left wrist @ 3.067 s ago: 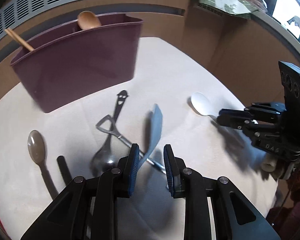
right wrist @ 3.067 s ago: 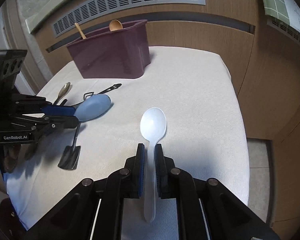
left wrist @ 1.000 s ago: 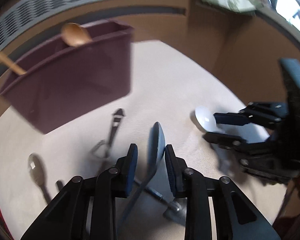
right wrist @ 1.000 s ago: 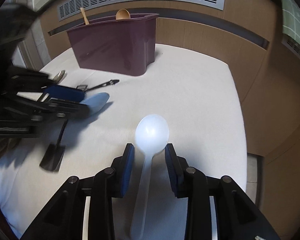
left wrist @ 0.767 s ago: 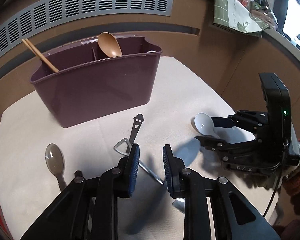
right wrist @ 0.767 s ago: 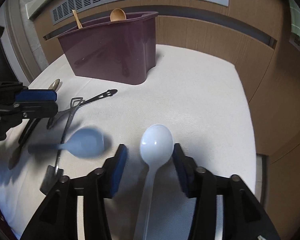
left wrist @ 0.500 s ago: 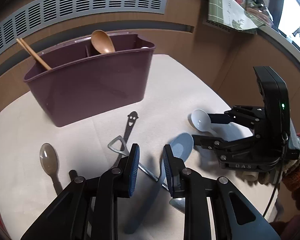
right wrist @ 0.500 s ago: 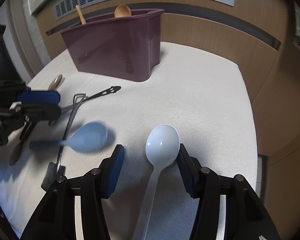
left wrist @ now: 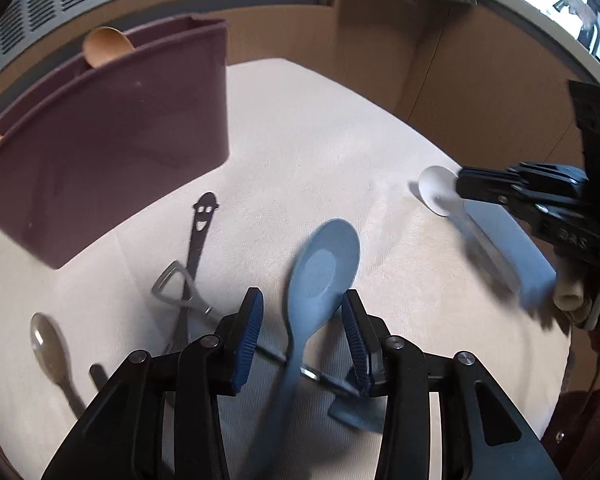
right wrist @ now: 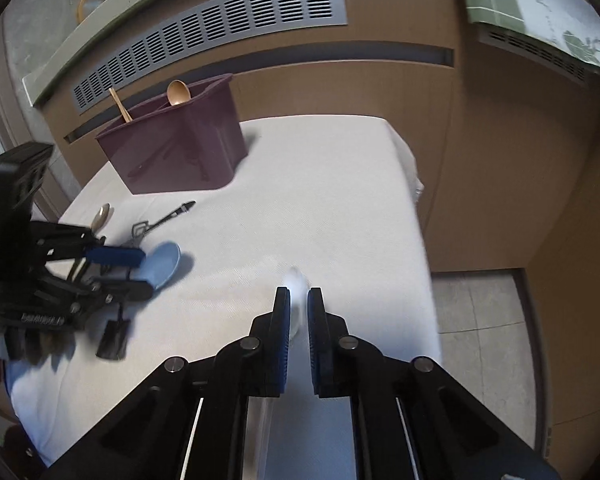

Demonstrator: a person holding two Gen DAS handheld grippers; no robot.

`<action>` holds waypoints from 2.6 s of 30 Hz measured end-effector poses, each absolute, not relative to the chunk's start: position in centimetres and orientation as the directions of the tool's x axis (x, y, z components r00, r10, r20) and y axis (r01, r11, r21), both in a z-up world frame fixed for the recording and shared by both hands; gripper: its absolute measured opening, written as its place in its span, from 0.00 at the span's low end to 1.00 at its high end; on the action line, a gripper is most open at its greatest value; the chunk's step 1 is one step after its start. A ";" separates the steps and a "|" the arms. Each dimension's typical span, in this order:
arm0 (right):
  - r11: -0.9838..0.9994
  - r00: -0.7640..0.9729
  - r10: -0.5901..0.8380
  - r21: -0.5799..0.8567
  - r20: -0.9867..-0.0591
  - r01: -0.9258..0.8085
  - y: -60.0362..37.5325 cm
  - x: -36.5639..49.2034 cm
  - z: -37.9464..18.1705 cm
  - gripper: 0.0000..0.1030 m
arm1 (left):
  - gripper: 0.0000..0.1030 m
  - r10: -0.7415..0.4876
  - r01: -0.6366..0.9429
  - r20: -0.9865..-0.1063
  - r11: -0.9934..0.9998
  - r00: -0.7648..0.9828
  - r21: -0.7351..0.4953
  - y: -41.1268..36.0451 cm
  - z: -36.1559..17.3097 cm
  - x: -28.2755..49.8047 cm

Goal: Organize utensils
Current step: 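Grasp the white plastic spoon with the right tool while the left tool holds the blue spoon, then carry both plastic spoons over the maroon caddy and release them with both tools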

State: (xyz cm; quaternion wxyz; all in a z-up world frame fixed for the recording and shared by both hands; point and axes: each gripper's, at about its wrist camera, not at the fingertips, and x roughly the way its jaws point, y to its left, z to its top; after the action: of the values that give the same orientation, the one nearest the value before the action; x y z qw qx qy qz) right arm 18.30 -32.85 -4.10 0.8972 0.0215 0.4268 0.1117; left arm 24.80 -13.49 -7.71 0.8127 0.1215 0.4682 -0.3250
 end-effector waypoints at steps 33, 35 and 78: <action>0.972 0.567 0.118 -0.022 -0.815 -0.234 -29.6 20.3 -6.3 0.27 | 0.44 -0.379 0.616 -0.852 0.783 0.362 -0.086 -15.4 -7.3 25.4; 0.975 0.586 0.111 -0.027 -0.803 -0.221 -29.9 20.0 -6.0 0.27 | 0.44 -0.366 0.617 -0.853 0.784 0.372 -0.068 -15.5 -7.3 25.3; 0.914 0.892 0.402 0.145 -0.206 -0.378 -19.5 33.3 12.8 0.27 | 0.06 -0.314 0.244 -0.397 0.945 0.862 -0.217 4.7 11.0 30.5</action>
State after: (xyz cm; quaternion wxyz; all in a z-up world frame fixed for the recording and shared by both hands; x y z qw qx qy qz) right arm 33.29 -19.53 12.82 0.9714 0.0508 0.1163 0.2009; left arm 30.46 4.65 11.00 0.9616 -0.0799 0.2187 -0.1451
